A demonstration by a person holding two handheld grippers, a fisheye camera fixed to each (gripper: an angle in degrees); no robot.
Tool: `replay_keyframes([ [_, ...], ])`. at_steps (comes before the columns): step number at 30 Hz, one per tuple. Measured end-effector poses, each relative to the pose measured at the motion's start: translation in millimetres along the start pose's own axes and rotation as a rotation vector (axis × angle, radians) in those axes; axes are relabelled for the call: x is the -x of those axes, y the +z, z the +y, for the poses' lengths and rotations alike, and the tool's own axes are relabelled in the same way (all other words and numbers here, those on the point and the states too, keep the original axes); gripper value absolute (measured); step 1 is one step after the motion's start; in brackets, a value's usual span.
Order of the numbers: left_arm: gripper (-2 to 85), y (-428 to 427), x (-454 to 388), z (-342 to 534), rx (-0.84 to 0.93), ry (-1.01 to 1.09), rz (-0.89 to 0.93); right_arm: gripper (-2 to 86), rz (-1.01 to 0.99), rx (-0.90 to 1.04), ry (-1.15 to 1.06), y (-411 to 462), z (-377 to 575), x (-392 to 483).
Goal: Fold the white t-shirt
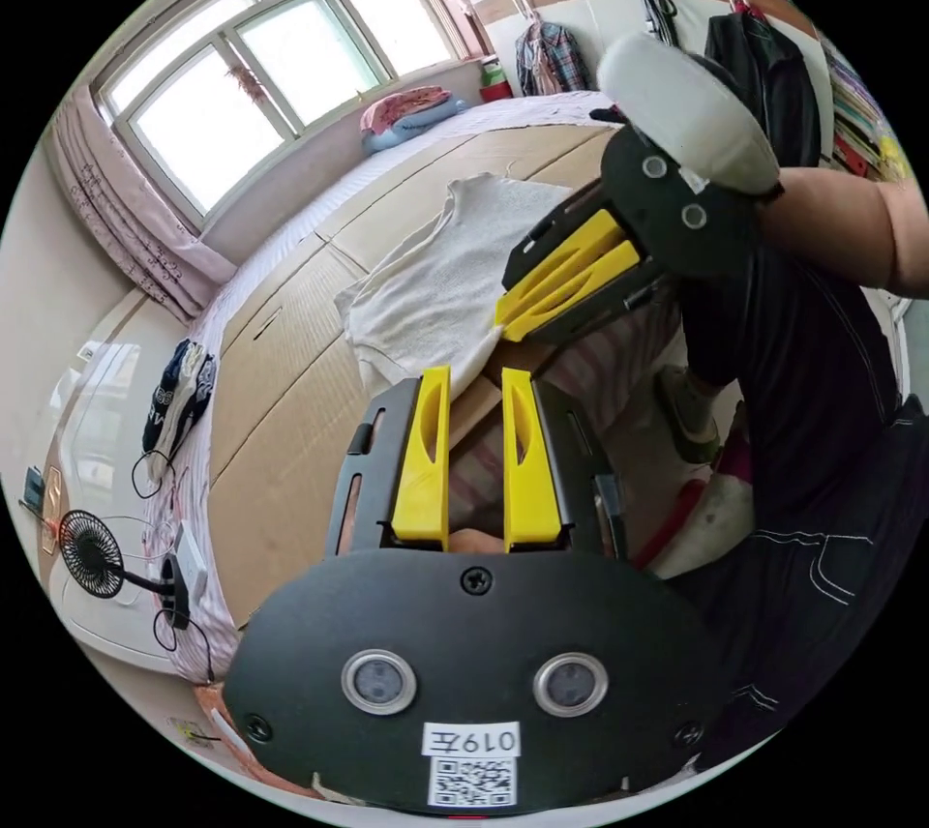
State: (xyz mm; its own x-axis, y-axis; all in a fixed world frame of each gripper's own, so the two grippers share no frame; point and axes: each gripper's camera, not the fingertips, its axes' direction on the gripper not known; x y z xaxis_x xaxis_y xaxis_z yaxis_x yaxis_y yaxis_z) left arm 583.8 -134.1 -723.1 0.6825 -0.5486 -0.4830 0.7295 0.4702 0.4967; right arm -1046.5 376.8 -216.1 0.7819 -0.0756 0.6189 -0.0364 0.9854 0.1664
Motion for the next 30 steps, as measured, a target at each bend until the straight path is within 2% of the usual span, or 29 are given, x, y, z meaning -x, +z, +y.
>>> replay_keyframes([
  [4,7.7,8.4,-18.7,-8.9,-0.006,0.029,-0.157,-0.6,-0.083,-0.052,0.117,-5.6,-0.2,-35.2],
  [11,10.1,57.9,-65.7,-35.0,0.089,0.339,-0.388,-0.7,-0.096,-0.085,0.117,-4.9,-2.8,-51.6],
  [17,7.6,87.5,-48.1,-51.5,0.1,0.416,-0.45,-0.5,-0.092,-0.109,0.09,-2.1,-7.6,-56.2],
  [19,5.1,93.2,-39.0,-53.4,0.073,0.417,-0.443,-0.2,-0.095,-0.117,0.1,0.2,-8.7,-59.2],
  [22,1.6,100.0,-17.5,-60.3,0.074,0.366,-0.322,1.2,-0.066,-0.117,0.119,3.2,-8.2,-60.4],
  [24,0.6,99.2,6.5,-65.5,0.064,0.306,-0.235,5.7,-0.017,-0.13,0.14,0.0,-5.7,-58.4],
  [26,0.2,96.4,24.3,-69.5,0.049,0.259,-0.189,11.2,0.064,-0.089,0.167,1.5,-4.1,-53.3],
  [30,-0.2,94.4,54.6,-75.6,0.033,0.212,-0.145,14.3,0.268,0.011,0.162,19.1,-11.4,-40.4],
])
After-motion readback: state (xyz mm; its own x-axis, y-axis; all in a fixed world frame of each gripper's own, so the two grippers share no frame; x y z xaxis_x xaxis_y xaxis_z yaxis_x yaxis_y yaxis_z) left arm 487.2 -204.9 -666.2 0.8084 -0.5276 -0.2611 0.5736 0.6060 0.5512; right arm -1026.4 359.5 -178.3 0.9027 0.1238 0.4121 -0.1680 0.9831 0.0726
